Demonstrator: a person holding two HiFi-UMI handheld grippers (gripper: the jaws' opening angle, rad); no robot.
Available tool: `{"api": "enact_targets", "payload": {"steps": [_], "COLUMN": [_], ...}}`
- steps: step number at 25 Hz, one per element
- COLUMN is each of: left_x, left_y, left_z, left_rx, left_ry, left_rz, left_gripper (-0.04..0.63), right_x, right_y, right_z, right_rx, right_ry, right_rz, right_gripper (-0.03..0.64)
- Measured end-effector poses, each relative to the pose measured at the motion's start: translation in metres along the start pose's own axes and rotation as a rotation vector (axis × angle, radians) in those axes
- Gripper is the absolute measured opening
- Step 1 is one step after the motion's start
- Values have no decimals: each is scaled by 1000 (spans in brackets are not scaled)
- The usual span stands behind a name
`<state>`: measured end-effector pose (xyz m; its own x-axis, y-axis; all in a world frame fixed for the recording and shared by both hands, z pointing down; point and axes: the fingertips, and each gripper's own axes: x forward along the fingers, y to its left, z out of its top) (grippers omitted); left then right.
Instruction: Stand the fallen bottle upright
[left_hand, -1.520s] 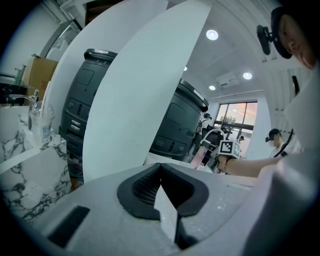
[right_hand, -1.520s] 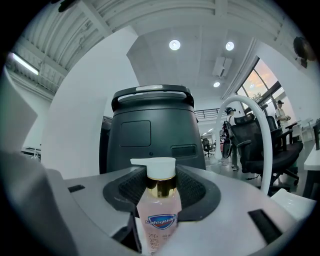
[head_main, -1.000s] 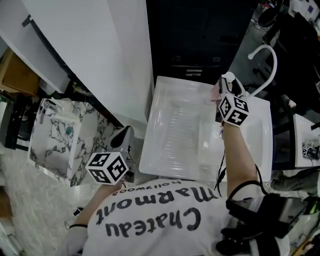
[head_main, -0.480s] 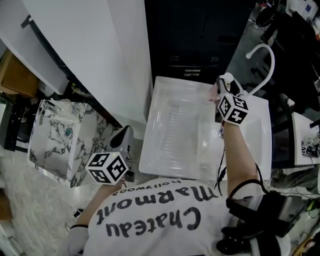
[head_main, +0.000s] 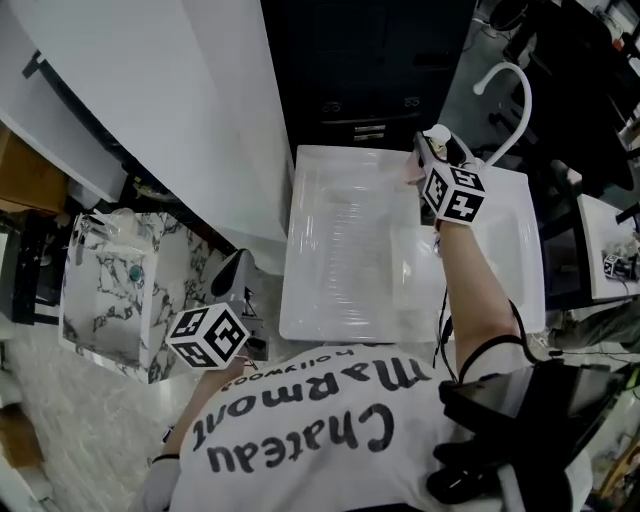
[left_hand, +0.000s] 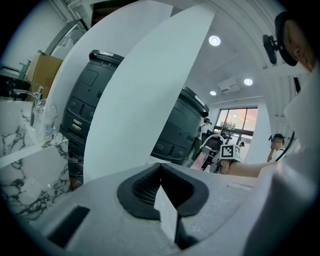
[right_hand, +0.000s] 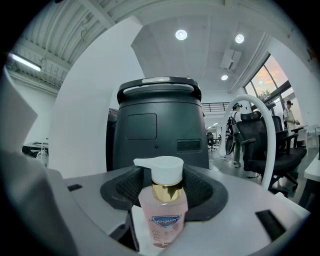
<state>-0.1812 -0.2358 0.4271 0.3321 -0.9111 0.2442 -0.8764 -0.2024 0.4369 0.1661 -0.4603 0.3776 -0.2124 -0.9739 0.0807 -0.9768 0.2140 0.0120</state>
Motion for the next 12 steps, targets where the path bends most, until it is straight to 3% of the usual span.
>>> {"api": "enact_targets", "payload": {"steps": [12], "left_x": [-18], "left_y": [6], "left_z": [7], "left_rx": [-20], "left_ry": [-36], "left_rz": [5], "left_gripper": [14], "right_x": [-6], "right_y": [5], "right_z": [1], "right_rx": [-35], "right_ry": [47], "right_rz": [3], "right_gripper": [230]}}
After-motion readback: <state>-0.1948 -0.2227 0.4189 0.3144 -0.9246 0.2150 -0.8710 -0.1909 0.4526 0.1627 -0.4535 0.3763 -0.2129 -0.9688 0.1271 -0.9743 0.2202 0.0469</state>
